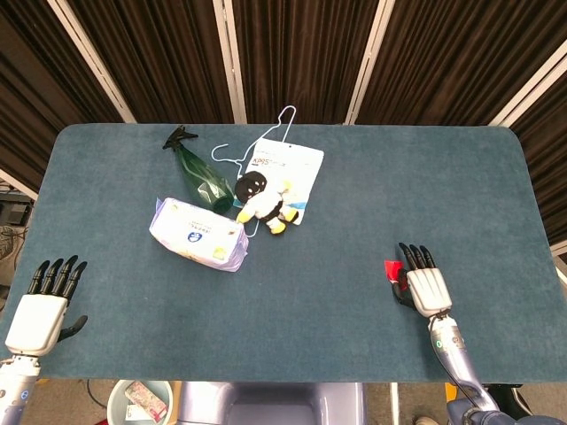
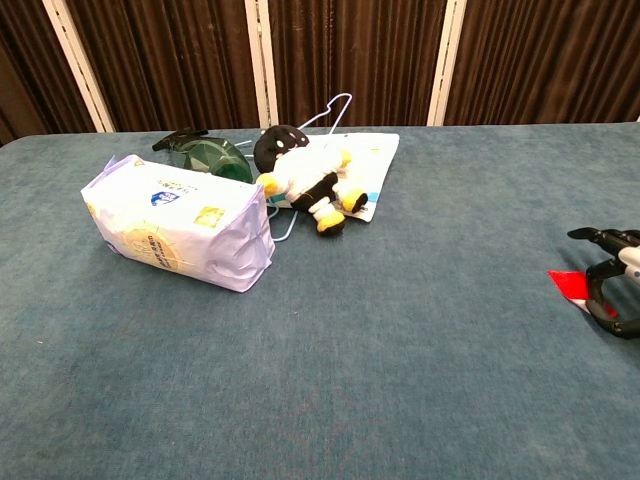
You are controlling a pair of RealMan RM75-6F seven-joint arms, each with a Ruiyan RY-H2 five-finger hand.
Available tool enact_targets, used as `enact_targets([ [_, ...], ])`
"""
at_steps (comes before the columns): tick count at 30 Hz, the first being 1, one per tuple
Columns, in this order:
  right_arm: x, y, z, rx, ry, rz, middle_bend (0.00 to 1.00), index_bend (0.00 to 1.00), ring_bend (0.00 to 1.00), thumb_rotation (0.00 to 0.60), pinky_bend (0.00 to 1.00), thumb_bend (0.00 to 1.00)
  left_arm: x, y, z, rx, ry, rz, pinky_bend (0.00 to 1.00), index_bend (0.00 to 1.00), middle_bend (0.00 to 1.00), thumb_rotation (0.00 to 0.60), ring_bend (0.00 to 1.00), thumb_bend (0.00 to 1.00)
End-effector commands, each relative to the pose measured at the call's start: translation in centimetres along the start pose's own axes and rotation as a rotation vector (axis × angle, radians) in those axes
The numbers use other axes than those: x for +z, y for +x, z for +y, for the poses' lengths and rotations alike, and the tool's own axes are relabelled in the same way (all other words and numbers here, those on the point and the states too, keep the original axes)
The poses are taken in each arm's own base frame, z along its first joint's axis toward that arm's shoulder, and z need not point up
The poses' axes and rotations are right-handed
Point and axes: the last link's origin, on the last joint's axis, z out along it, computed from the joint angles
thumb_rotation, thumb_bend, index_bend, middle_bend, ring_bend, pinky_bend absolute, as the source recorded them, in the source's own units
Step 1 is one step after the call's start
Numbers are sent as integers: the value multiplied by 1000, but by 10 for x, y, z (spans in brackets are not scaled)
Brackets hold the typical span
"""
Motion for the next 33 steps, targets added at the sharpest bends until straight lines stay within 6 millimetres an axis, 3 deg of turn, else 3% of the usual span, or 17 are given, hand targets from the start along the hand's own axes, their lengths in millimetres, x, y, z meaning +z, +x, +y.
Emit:
enact_targets([
  [1, 0, -1, 0, 0, 1, -9, 32, 618, 0, 600, 0, 604, 0, 0, 0, 0, 1, 1, 0, 0, 0, 600, 0, 194],
  [17, 4, 3, -3, -7, 9, 0, 36, 638, 0, 600, 0, 636, 0, 2, -2, 0, 5, 10, 0, 0, 0, 600, 0, 194],
  [33, 31, 37, 11, -97, 20, 66, 41, 640, 0, 600, 0, 637, -1, 2, -1, 2, 12, 12, 0, 0, 0, 600, 0, 193],
])
